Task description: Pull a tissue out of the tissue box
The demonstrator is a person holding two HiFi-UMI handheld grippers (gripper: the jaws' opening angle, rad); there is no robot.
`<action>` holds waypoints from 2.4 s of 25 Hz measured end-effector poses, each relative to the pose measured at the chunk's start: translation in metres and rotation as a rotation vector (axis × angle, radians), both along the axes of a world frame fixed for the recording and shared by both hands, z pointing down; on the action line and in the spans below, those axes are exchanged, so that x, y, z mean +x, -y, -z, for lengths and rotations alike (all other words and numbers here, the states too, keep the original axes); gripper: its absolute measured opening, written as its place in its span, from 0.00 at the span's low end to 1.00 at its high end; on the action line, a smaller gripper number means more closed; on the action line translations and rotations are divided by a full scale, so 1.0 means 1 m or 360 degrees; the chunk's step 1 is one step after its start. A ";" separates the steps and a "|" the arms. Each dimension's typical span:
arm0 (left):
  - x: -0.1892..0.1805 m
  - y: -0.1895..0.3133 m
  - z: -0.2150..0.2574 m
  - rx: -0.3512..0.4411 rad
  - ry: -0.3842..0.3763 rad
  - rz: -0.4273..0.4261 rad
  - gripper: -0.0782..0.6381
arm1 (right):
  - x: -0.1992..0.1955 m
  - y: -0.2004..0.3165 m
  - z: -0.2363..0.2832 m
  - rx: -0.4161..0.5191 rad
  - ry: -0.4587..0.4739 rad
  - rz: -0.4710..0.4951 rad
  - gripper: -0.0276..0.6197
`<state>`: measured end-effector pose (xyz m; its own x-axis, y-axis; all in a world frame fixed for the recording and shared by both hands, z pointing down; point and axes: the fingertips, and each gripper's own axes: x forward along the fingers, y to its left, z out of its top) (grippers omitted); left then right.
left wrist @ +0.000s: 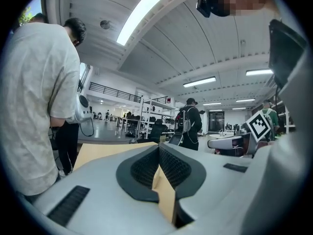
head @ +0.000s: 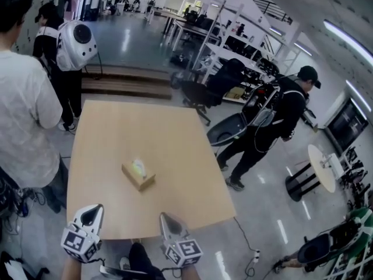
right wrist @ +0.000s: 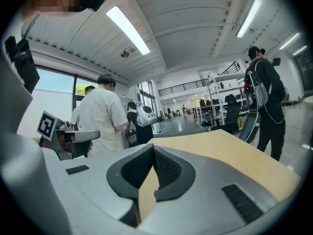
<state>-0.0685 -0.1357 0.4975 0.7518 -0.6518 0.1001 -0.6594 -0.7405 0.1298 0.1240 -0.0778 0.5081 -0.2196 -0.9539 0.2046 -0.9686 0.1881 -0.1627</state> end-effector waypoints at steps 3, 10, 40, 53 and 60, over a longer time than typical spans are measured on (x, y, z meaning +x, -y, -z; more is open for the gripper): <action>0.009 0.012 0.000 -0.0004 0.0000 0.0015 0.12 | 0.010 0.015 -0.001 -0.0008 0.0000 0.0013 0.06; 0.024 0.050 0.005 0.0001 -0.0030 0.0055 0.12 | 0.025 0.058 -0.006 -0.0027 -0.0011 0.0060 0.06; 0.043 0.153 -0.058 -0.0251 0.0100 0.0185 0.12 | 0.034 0.176 -0.066 -0.0241 -0.0010 0.0237 0.06; 0.066 0.180 -0.088 -0.0371 0.0168 0.0229 0.12 | 0.045 0.207 -0.107 -0.0392 -0.0022 0.0337 0.06; 0.058 0.185 -0.110 -0.0403 0.0191 0.0234 0.12 | 0.035 0.220 -0.128 -0.0492 0.0027 0.0370 0.07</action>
